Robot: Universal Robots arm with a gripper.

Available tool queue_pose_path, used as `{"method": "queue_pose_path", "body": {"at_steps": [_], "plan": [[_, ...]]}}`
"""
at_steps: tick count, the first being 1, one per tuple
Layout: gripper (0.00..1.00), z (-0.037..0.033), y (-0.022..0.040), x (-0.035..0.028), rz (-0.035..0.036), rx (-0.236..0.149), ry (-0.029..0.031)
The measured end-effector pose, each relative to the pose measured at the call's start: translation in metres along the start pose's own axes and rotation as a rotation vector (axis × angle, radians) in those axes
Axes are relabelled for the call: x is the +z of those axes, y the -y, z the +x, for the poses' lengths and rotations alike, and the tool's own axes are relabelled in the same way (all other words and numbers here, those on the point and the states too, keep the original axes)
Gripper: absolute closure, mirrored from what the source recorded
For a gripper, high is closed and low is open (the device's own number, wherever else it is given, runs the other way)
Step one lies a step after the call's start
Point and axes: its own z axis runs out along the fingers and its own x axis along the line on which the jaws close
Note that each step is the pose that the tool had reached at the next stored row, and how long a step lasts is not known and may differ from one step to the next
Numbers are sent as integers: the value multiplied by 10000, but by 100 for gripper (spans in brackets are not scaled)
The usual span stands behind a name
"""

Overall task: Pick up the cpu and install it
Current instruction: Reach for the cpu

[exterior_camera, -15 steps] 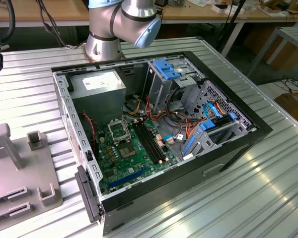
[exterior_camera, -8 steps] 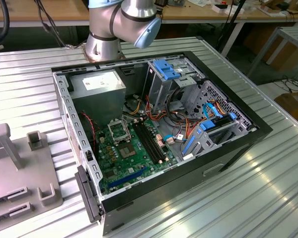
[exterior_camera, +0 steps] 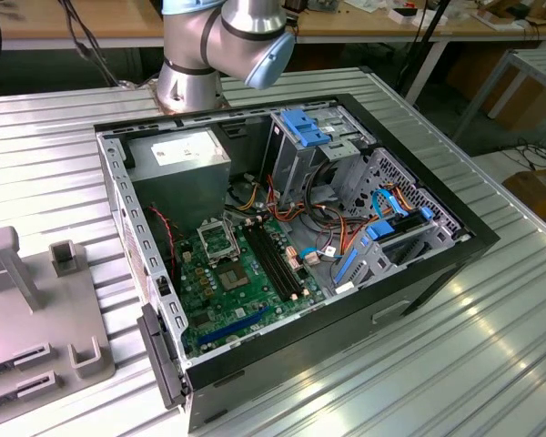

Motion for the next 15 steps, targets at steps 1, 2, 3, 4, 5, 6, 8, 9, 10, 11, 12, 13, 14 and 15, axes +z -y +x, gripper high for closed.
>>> {"method": "queue_pose_path", "body": {"at_steps": [1, 2, 3, 4, 5, 6, 8, 9, 10, 11, 12, 13, 14, 15], "plan": [[89, 13, 1, 1, 0, -1, 1], [89, 22, 2, 1, -1, 0, 1], [89, 31, 3, 1, -1, 0, 0], [89, 48, 4, 2, -1, 0, 1], [89, 60, 5, 2, -1, 0, 1], [89, 70, 5, 2, 0, 0, 1], [89, 87, 7, 3, 0, 0, 1], [89, 92, 8, 3, 0, -1, 1], [89, 92, 8, 3, -1, -2, 1], [89, 92, 7, 3, -1, -2, 1], [89, 93, 7, 3, 0, 0, 1], [89, 94, 7, 3, 0, 0, 1], [89, 94, 7, 3, -1, 0, 1], [89, 94, 7, 3, 0, 0, 0]]}}
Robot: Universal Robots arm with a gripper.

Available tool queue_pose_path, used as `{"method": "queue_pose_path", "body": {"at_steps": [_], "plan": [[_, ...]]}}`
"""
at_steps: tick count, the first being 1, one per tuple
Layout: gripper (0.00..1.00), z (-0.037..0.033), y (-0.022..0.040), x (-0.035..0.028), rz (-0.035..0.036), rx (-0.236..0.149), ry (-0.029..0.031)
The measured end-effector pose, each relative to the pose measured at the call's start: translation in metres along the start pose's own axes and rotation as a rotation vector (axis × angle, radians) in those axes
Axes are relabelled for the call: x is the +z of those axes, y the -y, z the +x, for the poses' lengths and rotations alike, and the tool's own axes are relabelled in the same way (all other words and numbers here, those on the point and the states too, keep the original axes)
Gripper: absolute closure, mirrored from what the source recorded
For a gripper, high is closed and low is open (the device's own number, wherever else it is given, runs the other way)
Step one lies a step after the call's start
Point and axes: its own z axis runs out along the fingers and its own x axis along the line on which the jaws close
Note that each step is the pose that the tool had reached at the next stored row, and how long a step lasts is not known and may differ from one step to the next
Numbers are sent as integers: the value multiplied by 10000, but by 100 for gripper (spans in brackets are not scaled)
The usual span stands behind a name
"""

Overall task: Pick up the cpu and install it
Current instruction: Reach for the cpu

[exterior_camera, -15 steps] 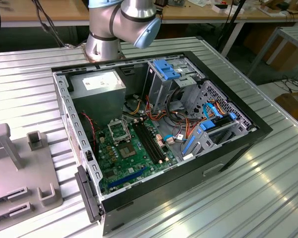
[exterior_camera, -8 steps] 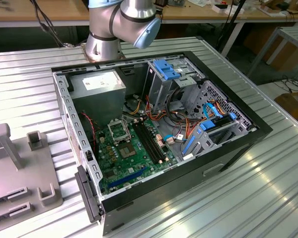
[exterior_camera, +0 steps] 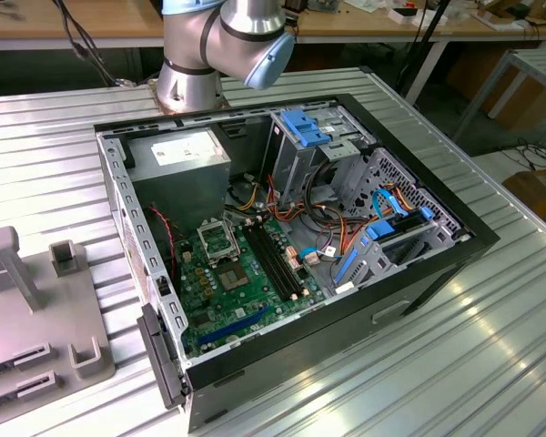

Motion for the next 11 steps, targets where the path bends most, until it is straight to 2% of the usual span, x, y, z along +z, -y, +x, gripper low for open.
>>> {"method": "queue_pose_path", "body": {"at_steps": [8, 11], "plan": [[89, 2, 0, 0, 0, 0, 1], [89, 36, 3, 2, 1, 1, -3]]}}
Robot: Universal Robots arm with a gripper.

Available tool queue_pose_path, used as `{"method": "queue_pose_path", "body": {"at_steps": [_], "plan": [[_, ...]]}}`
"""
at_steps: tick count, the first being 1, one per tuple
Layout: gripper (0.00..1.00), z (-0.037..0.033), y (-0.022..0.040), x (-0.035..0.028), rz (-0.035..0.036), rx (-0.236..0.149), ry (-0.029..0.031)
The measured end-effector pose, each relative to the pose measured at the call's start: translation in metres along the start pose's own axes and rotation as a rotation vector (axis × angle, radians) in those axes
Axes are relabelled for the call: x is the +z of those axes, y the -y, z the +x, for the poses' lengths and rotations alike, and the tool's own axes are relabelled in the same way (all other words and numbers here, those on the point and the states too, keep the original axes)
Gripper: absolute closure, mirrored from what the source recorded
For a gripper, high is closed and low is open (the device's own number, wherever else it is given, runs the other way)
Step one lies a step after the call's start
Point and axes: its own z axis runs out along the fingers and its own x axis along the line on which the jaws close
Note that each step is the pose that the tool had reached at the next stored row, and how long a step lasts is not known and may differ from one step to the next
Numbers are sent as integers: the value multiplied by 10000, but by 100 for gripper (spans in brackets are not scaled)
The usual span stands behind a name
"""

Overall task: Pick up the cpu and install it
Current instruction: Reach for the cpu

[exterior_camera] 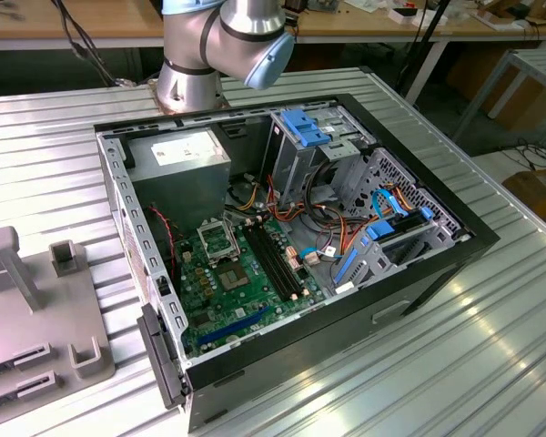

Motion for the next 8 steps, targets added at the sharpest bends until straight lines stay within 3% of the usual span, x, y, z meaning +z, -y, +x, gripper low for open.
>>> {"method": "queue_pose_path", "body": {"at_steps": [4, 8], "plan": [[89, 81, 8, 8, 1, -1, -18], [89, 100, 9, 12, 1, 0, -20]]}}
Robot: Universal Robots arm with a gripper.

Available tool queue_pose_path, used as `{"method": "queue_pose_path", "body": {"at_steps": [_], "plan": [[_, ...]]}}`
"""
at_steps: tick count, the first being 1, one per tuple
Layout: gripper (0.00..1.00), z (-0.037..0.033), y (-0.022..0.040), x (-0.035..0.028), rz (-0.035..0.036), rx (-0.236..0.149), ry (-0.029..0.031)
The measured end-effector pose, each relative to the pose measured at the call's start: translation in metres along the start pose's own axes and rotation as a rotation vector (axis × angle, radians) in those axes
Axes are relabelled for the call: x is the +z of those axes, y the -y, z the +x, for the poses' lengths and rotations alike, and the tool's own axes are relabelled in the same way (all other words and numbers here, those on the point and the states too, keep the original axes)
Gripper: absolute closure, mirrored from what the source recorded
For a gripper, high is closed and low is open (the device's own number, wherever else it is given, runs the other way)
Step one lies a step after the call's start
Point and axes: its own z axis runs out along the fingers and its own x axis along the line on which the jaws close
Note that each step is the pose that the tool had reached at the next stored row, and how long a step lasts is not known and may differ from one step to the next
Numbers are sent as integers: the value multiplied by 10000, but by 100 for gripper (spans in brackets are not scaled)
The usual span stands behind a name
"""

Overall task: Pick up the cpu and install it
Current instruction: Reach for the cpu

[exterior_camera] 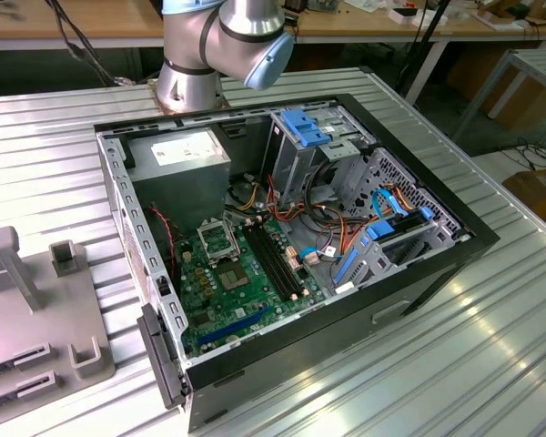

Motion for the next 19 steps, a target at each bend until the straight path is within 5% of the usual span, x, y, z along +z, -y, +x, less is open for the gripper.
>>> {"method": "queue_pose_path", "body": {"at_steps": [12, 19], "plan": [[89, 28, 10, 4, 0, 2, 0], [89, 164, 57, 10, 0, 0, 0]]}}
